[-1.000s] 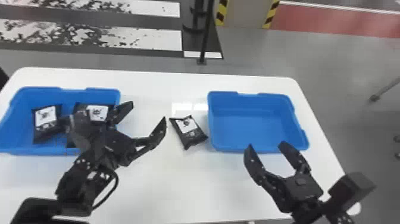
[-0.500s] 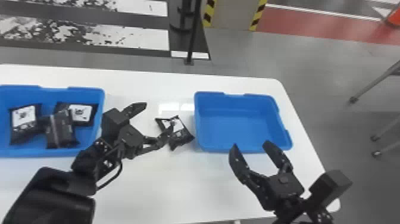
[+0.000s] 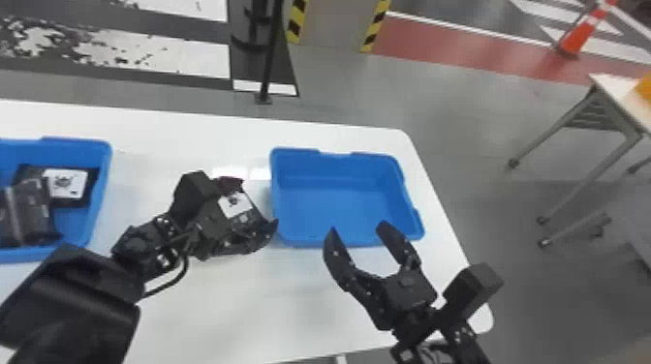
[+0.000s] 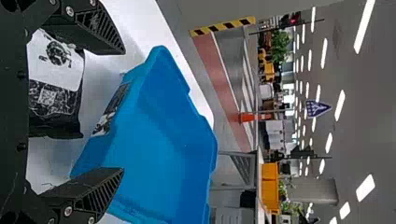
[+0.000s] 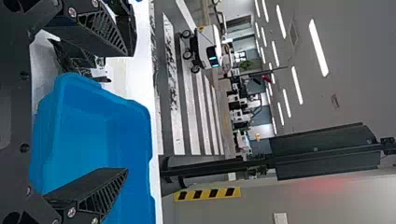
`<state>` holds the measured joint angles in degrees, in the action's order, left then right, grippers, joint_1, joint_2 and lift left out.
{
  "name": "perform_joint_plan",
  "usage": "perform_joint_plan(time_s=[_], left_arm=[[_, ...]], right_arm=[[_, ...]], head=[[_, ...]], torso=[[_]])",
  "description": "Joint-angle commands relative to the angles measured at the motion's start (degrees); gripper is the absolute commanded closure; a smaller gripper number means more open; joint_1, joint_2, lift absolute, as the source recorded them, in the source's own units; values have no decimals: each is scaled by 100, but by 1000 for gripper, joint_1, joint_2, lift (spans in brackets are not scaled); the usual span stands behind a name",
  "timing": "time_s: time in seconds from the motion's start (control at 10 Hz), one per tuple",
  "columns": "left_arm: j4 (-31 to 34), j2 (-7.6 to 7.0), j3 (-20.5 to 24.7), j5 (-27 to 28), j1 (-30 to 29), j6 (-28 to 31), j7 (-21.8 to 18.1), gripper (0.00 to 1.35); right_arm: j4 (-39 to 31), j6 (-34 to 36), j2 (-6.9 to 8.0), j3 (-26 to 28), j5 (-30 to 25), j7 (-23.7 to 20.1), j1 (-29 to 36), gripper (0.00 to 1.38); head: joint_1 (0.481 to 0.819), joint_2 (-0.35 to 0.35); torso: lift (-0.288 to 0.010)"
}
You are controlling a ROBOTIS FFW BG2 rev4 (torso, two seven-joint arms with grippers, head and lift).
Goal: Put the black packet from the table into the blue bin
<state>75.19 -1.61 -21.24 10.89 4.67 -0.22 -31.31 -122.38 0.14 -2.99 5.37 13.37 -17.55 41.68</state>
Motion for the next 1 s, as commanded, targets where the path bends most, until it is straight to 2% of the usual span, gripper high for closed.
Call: perform_joint_plan(time_s=[0.0,0.7,0.8,0.9], left_arm=[[-228,3,-24,133,82,-6,2,140],[-762,12,33,728,321,-34,116,153],[-762,38,45,728,335,-34,160,240],[-819,56,45,739,349,149,186,433]], right_arm=[[25,0,0,0,0,-2,-49,136],[180,-70,18,-68,57,-11,-189,136],[194,-70,18,-68,57,-29,-203,136],[208,-85,18,-68,80,-29,-203,136]], head=[[695,-337],[695,-305],[695,-303],[695,-300]], torso=[[-110],[-110],[-110],[-110]])
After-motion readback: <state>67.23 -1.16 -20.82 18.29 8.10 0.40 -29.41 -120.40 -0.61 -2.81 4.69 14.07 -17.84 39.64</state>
